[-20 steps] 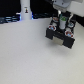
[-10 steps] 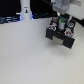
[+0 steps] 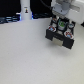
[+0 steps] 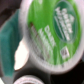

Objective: Open the kcup holder, insert the kcup into the holder, and close the kcup holder

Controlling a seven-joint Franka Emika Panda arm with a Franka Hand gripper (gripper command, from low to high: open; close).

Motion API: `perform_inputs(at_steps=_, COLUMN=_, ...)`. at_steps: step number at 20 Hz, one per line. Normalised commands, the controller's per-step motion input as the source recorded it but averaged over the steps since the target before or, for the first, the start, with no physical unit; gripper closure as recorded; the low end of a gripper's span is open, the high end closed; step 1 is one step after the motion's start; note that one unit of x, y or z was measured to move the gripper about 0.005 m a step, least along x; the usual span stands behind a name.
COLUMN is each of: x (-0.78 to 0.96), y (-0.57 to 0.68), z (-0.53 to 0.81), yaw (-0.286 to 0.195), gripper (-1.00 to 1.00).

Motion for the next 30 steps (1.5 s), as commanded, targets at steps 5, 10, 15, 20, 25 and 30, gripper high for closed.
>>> perform_inputs(at_steps=5, x=0.26, y=-0.07, z=0.57, yaw=0.039, gripper=-1.0)
perform_inputs(at_steps=10, x=0.48, y=-0.39, z=0.61, yaw=0.036, gripper=-1.0)
perform_inputs(at_steps=15, x=0.55, y=-0.46, z=0.43, yaw=0.027, gripper=-1.0)
perform_inputs(at_steps=20, x=0.62, y=-0.43, z=0.27, yaw=0.011, gripper=-1.0)
perform_inputs(at_steps=25, x=0.68, y=-0.37, z=0.16, yaw=0.006, gripper=-1.0)
perform_inputs(at_steps=30, x=0.76, y=-0.19, z=0.02, yaw=0.02, gripper=-1.0)
